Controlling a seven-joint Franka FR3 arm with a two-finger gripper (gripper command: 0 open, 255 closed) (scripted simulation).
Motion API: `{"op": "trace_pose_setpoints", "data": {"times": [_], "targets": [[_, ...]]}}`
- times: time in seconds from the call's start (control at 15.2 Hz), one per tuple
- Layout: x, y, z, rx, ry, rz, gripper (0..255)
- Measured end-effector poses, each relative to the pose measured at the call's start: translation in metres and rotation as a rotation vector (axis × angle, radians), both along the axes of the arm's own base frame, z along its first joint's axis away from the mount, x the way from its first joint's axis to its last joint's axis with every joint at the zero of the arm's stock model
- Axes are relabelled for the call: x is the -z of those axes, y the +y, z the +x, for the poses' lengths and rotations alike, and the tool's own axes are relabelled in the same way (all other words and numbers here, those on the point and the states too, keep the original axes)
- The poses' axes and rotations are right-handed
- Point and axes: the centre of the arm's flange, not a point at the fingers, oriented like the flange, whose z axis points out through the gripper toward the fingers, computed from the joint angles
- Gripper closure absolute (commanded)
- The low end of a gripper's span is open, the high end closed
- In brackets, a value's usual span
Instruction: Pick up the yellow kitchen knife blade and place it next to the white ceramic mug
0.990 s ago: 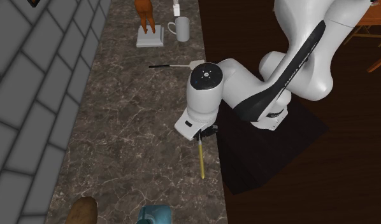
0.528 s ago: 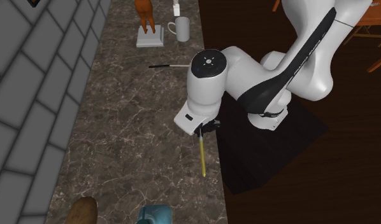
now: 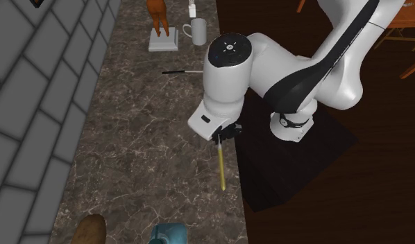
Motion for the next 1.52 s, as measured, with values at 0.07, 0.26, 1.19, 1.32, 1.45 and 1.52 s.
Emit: {"op": "trace_pose_setpoints", "data": {"times": [0.07, 0.26, 1.19, 1.32, 1.45, 1.52], "targets": [[-0.006, 0.0, 0.0, 0.0, 0.0, 0.0, 255], [-0.021, 0.0, 0.001, 0.0, 0.0, 0.0, 255], [-0.058, -0.068, -0.044, 0.001, 0.0, 0.0, 255], [-0.058, -0.089, -0.058, 0.001, 0.0, 0.0, 255], [-0.058, -0.112, -0.073, 0.002, 0.0, 0.001, 255], [-0.06, -0.122, -0.079, 0.001, 0.0, 0.0, 255]]}}
